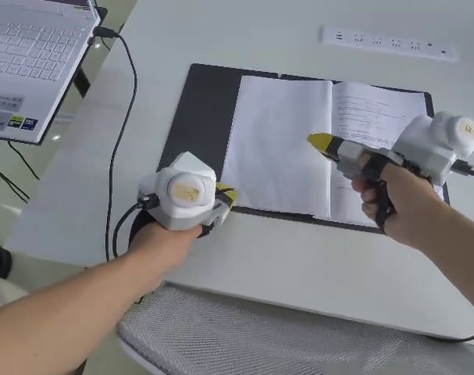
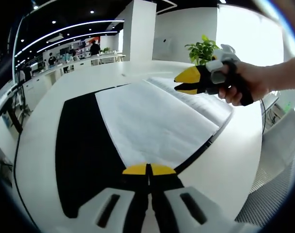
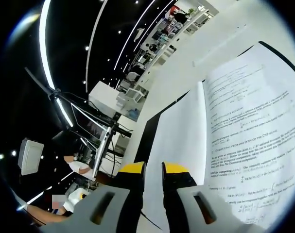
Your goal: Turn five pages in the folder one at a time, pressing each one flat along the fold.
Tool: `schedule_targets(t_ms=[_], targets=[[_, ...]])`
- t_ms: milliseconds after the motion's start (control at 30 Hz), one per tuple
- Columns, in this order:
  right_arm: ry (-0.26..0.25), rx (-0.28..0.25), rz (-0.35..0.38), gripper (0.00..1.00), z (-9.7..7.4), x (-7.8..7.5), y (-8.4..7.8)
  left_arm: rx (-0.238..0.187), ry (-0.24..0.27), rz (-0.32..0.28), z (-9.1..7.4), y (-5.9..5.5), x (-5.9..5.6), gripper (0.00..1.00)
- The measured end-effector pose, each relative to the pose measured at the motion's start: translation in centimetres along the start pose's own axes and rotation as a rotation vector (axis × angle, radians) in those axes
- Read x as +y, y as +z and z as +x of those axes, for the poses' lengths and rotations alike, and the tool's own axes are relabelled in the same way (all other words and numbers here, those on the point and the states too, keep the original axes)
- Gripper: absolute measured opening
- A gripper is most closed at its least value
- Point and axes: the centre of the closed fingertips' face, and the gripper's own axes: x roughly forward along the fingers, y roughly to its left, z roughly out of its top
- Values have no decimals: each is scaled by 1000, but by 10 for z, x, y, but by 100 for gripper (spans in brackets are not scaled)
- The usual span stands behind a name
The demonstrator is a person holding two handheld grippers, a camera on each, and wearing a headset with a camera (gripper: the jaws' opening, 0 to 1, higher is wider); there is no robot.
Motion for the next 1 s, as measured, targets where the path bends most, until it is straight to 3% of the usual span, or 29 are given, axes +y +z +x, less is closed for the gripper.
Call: schedule_targets(t_ms=[167, 233, 300, 367, 433, 500, 567, 733, 1000], targets=[[12, 15, 103, 10, 13, -22, 12, -27, 11, -18, 0, 1, 1, 0], [16, 4, 107, 6, 18, -31, 18, -26, 12, -17, 0, 1, 1, 0], [17, 10, 157, 1, 22, -40, 20, -21, 12, 2, 1, 1, 1, 0], [-6, 1, 166, 1, 26, -52, 25, -23, 14, -3, 1, 1, 1, 0], [-2, -5, 228, 0, 30, -58, 28, -29, 15, -7, 1, 0, 2, 0], [-48, -30, 258, 0, 31, -73, 33, -31, 17, -11, 1, 1, 1, 0], [-8, -28, 322, 0, 34, -70, 36, -30, 19, -12, 0, 1, 1, 0], [-15, -29, 314, 0, 43, -75, 50, -34, 19, -12, 0, 1, 1, 0], [-3, -44, 377, 0, 54, -82, 64, -32, 22, -8, 0, 1, 1, 0]])
